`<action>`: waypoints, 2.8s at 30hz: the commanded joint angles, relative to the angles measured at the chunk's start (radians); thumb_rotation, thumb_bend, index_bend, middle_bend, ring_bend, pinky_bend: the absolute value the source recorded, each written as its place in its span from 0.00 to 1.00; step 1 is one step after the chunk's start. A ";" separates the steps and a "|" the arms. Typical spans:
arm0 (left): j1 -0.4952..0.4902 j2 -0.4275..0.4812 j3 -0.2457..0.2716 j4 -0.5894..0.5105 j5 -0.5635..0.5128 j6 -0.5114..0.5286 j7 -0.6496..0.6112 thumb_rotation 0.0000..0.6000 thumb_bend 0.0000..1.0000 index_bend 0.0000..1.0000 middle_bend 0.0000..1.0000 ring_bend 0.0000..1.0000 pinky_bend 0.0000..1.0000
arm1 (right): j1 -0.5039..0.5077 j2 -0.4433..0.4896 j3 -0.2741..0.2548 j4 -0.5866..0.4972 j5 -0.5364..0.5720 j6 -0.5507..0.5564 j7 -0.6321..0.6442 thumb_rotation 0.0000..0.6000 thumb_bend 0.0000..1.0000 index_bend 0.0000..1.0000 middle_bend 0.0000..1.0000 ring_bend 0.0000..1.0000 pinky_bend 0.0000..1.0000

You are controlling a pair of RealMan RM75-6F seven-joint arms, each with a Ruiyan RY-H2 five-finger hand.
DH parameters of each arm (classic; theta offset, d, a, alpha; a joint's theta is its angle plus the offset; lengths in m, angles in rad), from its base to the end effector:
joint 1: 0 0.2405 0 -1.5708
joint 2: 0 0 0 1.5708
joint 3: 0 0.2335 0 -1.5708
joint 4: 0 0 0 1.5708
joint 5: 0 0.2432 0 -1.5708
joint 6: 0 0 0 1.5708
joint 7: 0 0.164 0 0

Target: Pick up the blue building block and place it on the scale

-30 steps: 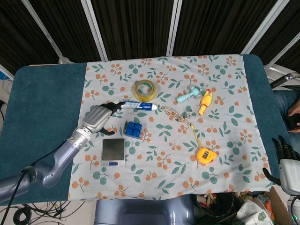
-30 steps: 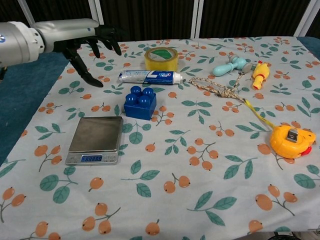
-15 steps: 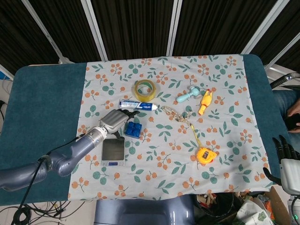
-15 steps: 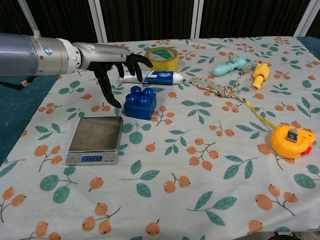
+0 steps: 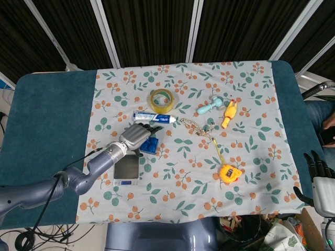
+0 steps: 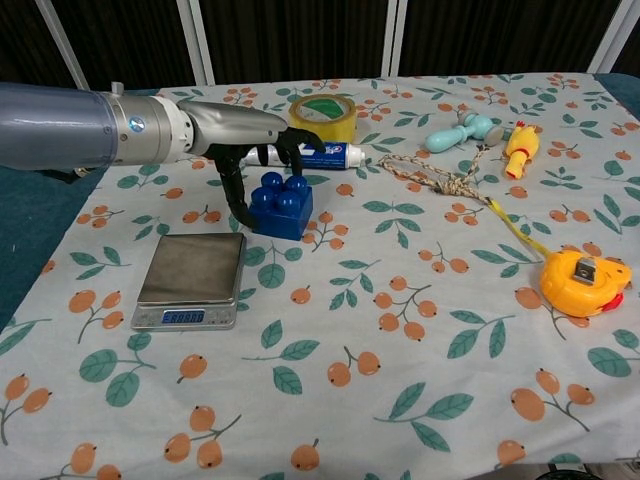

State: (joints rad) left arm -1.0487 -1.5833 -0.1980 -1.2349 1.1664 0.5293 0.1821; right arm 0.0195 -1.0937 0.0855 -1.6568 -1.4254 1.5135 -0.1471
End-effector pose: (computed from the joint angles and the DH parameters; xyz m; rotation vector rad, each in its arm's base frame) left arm -0.0682 0.4072 -0.0950 -2.2502 -0.8445 -0.7566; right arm -0.3152 -0.1893 0.1364 1.2955 -0.8351 0.7613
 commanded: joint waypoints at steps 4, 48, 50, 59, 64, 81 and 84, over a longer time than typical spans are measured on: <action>-0.016 -0.041 0.014 0.042 0.029 0.018 -0.007 1.00 0.13 0.17 0.42 0.34 0.44 | 0.004 0.007 0.005 -0.004 0.003 -0.004 0.003 1.00 0.16 0.02 0.00 0.12 0.24; 0.187 0.296 0.204 -0.375 0.243 0.222 -0.089 1.00 0.23 0.24 0.42 0.35 0.52 | 0.003 0.001 0.000 -0.005 -0.004 0.001 -0.008 1.00 0.16 0.02 0.00 0.12 0.24; 0.188 0.280 0.203 -0.357 0.250 0.228 -0.088 1.00 0.23 0.24 0.42 0.35 0.52 | 0.003 0.001 0.000 -0.005 -0.004 0.001 -0.007 1.00 0.16 0.02 0.00 0.12 0.24; 0.178 0.267 0.207 -0.335 0.251 0.206 -0.049 1.00 0.00 0.07 0.23 0.16 0.40 | 0.003 0.002 0.001 -0.005 -0.003 0.001 -0.004 1.00 0.16 0.02 0.00 0.12 0.24; 0.181 0.271 0.196 -0.354 0.208 0.210 0.000 1.00 0.00 0.03 0.14 0.05 0.33 | 0.002 0.002 0.000 -0.005 -0.004 0.002 -0.003 1.00 0.16 0.02 0.00 0.12 0.24; 0.309 0.544 0.113 -0.628 0.204 0.491 0.018 1.00 0.00 0.05 0.14 0.03 0.25 | 0.002 0.001 0.000 -0.005 -0.002 0.001 -0.007 1.00 0.16 0.02 0.00 0.12 0.24; 0.393 0.640 0.147 -0.713 0.232 0.591 0.051 1.00 0.00 0.06 0.14 0.03 0.23 | 0.002 0.001 0.000 -0.005 -0.002 0.002 -0.009 1.00 0.15 0.02 0.00 0.12 0.24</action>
State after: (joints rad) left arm -0.7455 -1.0375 -0.0755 -1.8491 1.3694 1.0081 0.2025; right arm 0.0216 -1.0930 0.0858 -1.6618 -1.4270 1.5151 -0.1564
